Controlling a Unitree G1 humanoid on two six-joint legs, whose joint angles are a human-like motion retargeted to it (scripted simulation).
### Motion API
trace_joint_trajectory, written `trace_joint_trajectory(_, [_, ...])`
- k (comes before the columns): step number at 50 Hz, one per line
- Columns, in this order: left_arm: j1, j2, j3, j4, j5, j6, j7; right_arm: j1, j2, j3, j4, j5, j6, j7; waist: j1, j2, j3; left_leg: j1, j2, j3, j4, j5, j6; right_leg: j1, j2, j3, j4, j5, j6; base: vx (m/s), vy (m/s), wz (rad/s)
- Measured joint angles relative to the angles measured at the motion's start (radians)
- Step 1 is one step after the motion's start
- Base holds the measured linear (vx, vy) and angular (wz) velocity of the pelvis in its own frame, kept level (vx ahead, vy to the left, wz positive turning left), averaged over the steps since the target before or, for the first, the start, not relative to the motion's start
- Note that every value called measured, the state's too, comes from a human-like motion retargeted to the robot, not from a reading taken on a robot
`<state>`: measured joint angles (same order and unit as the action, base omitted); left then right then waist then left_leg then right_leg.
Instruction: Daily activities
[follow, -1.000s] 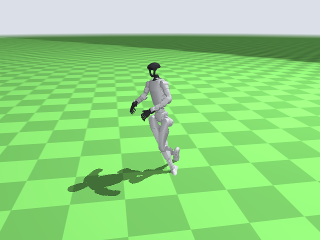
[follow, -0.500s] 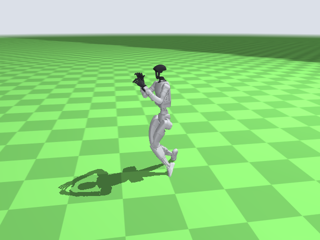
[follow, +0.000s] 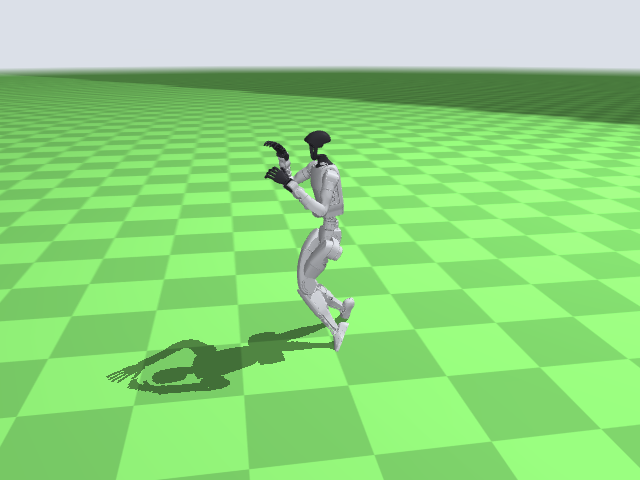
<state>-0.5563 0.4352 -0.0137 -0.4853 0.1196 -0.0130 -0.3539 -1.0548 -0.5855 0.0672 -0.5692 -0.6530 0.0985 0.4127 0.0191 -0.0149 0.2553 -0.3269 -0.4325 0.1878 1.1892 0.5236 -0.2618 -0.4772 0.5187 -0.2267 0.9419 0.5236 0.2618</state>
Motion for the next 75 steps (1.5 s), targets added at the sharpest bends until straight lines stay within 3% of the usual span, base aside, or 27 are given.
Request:
trace_joint_trajectory(8, [-0.052,-0.003,0.009,-0.003,0.102,-0.022,0.090,0.228,0.159,-0.012,-0.136,0.162,-0.036,0.138,-0.039,0.004,-0.021,-0.002,-0.029,0.002,-0.037,0.000,0.000,0.021,-0.001,-0.002,0.020,0.000,0.000,-0.03,0.04,-0.43])
trace_joint_trajectory(50, [-0.071,0.060,0.013,-0.047,0.086,-0.030,0.144,0.246,0.163,-0.042,-0.190,0.182,-0.050,0.135,-0.067,-0.005,0.047,-0.063,-0.079,-0.007,-0.102,0.000,0.000,0.012,-0.003,-0.008,0.081,0.000,0.000,-0.01,0.01,-0.09])
trace_joint_trajectory(75, [-0.060,0.062,-0.011,-0.054,0.018,-0.011,0.129,0.235,0.097,-0.039,-0.176,0.119,-0.023,0.097,-0.103,-0.011,0.017,-0.057,-0.080,-0.027,-0.168,0.000,0.000,0.039,-0.003,0.014,0.062,0.000,0.000,0.00,0.00,0.00])
